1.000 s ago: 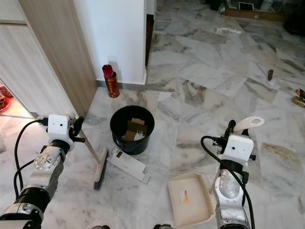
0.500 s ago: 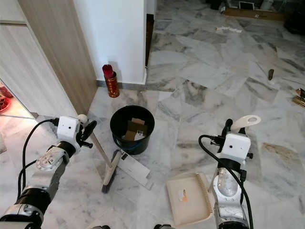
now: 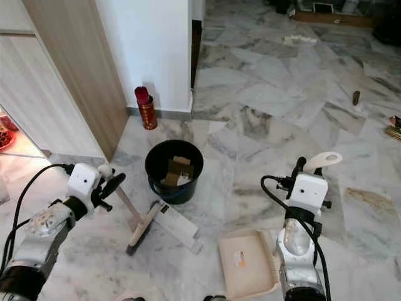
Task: Sweep floor
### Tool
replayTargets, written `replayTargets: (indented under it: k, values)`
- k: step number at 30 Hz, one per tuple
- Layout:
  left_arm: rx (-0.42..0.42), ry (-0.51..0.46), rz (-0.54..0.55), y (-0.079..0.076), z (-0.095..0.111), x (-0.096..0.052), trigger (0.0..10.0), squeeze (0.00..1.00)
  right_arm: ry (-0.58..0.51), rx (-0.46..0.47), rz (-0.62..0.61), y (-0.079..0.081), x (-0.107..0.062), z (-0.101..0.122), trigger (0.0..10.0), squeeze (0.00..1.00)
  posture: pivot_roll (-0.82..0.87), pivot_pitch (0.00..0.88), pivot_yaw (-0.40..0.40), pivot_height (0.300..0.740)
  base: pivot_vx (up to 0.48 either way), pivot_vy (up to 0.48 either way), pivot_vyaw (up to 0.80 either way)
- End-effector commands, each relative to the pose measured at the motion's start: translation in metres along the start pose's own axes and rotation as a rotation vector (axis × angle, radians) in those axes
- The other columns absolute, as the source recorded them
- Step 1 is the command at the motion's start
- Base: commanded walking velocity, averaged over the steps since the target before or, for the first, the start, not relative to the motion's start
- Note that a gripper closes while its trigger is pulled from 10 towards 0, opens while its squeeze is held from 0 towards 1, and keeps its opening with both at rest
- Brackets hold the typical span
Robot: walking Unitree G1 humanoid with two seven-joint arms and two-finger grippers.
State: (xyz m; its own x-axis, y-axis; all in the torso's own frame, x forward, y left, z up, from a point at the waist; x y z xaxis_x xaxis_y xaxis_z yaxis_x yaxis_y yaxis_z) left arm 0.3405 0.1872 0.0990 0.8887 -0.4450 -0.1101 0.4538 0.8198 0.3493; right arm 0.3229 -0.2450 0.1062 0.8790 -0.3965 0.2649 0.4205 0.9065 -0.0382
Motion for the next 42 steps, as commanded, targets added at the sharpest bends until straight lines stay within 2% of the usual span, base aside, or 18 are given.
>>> replayTargets:
  k: [1, 5, 8, 17, 20, 27, 29, 31, 32, 36, 39, 42]
  values:
    - [-0.003, 0.035, -0.026, 0.001, -0.002, -0.004, 10.0, 0.0, -0.032, 0.011, 0.001, 0.002, 0.002, 0.005, 10.0, 0.0, 0.08, 0.142, -0.01, 0.74, 0.0, 0.0, 0.0]
    - [-0.014, 0.017, -0.04, 0.005, 0.009, -0.005, 10.0, 0.0, -0.032, 0.013, -0.002, 0.004, 0.003, 0.005, 10.0, 0.0, 0.09, 0.141, -0.006, 0.74, 0.0, 0.0, 0.0]
    - [0.031, 0.016, -0.024, 0.016, 0.018, -0.007, 10.0, 0.0, -0.03, 0.014, -0.005, 0.005, 0.003, 0.004, 10.0, 0.0, 0.1, 0.14, -0.002, 0.74, 0.0, 0.0, 0.0]
    - [0.081, 0.055, -0.01, 0.028, 0.023, -0.011, 10.0, 0.0, -0.03, 0.018, -0.011, 0.007, 0.003, 0.003, 10.0, 0.0, 0.1, 0.13, 0.004, 0.74, 0.0, 0.0, 0.0]
    - [0.114, 0.029, 0.081, 0.045, 0.032, -0.011, 10.0, 0.0, -0.036, 0.018, -0.016, 0.006, 0.004, 0.004, 10.0, 0.0, 0.1, 0.122, 0.007, 0.74, 0.0, 0.0, 0.0]
    - [0.14, 0.029, 0.209, 0.061, 0.029, -0.013, 10.0, 0.0, -0.034, 0.011, -0.021, 0.004, 0.004, 0.002, 10.0, 0.0, 0.09, 0.106, 0.013, 0.74, 0.0, 0.0, 0.0]
    - [0.11, 0.031, 0.309, 0.07, 0.023, -0.016, 10.0, 0.0, -0.035, 0.01, -0.018, 0.003, 0.002, 0.001, 10.0, 0.0, 0.09, 0.099, 0.012, 0.74, 0.0, 0.0, 0.0]
    - [0.098, 0.026, 0.33, 0.071, 0.022, -0.016, 10.0, 0.0, -0.036, 0.011, -0.017, 0.003, 0.002, 0.001, 10.0, 0.0, 0.09, 0.099, 0.012, 0.74, 0.0, 0.0, 0.0]
    - [0.05, 0.018, 0.389, 0.075, 0.018, -0.018, 10.0, 0.0, -0.041, 0.018, -0.007, 0.004, 0.001, 0.001, 10.0, 0.0, 0.09, 0.097, 0.011, 0.74, 0.0, 0.0, 0.0]
    - [0.003, 0.0, 0.419, 0.07, 0.014, -0.016, 10.0, 0.0, -0.046, 0.039, 0.002, 0.005, 0.0, 0.0, 10.0, 0.0, 0.08, 0.101, 0.012, 0.74, 0.0, 0.0, 0.0]
    - [-0.043, -0.03, 0.396, 0.056, 0.015, -0.007, 10.0, 0.0, -0.082, 0.088, 0.037, 0.01, 0.002, 0.006, 10.0, 0.0, 0.09, 0.129, 0.011, 0.74, 0.0, 0.0, 0.0]
    - [-0.076, -0.051, 0.376, 0.047, 0.017, -0.002, 10.0, 0.0, -0.115, 0.073, 0.083, 0.019, 0.004, 0.012, 10.0, 0.0, 0.1, 0.166, 0.011, 0.74, 0.0, 0.0, 0.0]
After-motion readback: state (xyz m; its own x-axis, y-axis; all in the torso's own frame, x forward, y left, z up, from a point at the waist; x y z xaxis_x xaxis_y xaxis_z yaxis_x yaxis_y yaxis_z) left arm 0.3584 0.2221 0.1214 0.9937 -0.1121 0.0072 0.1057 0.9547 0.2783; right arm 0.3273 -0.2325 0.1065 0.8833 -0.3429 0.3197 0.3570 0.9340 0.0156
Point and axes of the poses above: a point about 5 cm out from each wrist's last joint towards the gripper, its own x axis pointing out of the wrist towards the gripper, its own z axis along the axis of the wrist's last joint, y = z × x, the point moved 4 cm from there along x, pointing out of the wrist towards the gripper, and after that the axes turned 5 degrees about x, right-handed, at the moved point
